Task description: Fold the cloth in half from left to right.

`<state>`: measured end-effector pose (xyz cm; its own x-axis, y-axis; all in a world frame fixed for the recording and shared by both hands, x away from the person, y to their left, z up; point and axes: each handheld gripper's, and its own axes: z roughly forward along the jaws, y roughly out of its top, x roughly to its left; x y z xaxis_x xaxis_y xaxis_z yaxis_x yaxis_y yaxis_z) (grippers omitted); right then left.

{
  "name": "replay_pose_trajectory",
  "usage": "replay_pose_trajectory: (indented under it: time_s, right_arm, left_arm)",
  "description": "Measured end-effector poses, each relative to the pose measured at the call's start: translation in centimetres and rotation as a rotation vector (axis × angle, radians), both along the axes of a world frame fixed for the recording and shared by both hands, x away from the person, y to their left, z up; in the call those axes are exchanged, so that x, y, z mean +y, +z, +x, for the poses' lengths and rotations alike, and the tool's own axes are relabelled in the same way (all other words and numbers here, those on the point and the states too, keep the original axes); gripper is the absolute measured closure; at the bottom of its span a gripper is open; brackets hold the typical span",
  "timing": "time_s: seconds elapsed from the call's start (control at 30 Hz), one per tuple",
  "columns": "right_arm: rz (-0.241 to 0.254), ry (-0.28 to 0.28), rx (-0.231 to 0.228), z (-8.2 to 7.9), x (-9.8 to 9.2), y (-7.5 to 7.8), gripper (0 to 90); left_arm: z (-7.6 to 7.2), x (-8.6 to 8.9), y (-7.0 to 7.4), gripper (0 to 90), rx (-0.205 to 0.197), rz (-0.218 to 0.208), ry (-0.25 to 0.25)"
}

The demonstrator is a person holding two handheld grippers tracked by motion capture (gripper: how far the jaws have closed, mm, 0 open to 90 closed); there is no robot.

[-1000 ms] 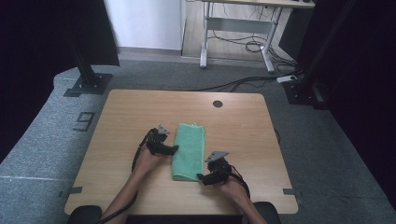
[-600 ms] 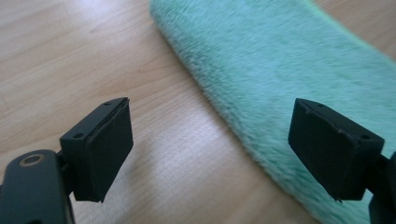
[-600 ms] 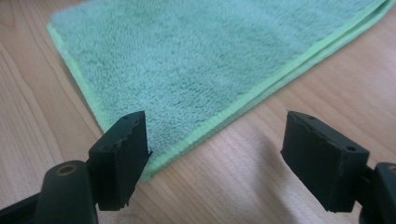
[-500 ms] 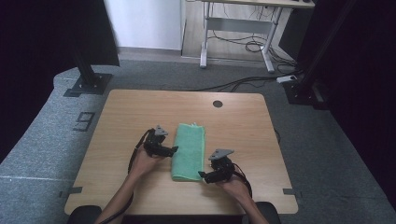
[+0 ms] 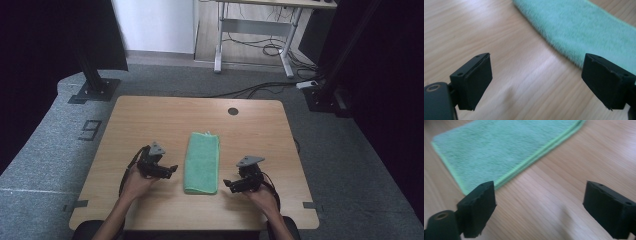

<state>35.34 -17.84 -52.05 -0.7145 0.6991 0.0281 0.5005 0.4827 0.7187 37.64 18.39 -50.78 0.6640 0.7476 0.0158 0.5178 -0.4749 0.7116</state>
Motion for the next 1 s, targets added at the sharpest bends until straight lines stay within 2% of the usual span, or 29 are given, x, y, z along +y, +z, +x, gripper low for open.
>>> replay_pose_trajectory:
  time_s: [0.07, 0.17, 0.27, 0.5, 0.73, 0.83, 0.93, 1.0]
  right_arm:
    - [-0.008, -0.03, -0.006, 0.1, -0.9, 0.0, 4.9]
    - [-0.011, -0.047, -0.012, 0.1, -1.5, -0.1, 4.1]
    - [-0.027, -0.083, -0.011, 0.2, -2.7, -0.6, 2.8]
    - [-0.059, -0.122, -0.017, 0.5, -4.1, -1.5, 0.0]
    - [-0.078, -0.134, -0.005, 0.7, -4.7, -2.6, 0.0]
    - [-0.075, -0.134, 0.001, 0.8, -4.9, -2.9, 0.0]
    - [-0.065, -0.134, 0.006, 0.9, -5.0, -3.2, 0.0]
    - [-0.048, -0.135, 0.014, 0.9, -5.1, -3.3, 0.0]
  left_arm:
    - [-0.5, 0.6, -0.2, 8.0, -0.001, 0.004, 0.005]
    - [-1.1, 1.5, -0.5, 6.7, -0.002, -0.004, 0.016]
    - [-1.5, 2.3, -1.0, 3.2, -0.002, 0.01, 0.027]
    - [-2.1, 3.3, -2.3, 0.0, 0.014, 0.049, 0.029]
    - [-1.9, 3.9, -3.3, 0.0, 0.045, 0.045, 0.038]
    - [-1.8, 4.2, -3.8, 0.0, 0.058, 0.055, 0.043]
    - [-1.7, 4.3, -4.1, 0.0, 0.069, 0.033, 0.046]
    - [-1.6, 4.3, -4.1, 0.0, 0.068, 0.032, 0.047]
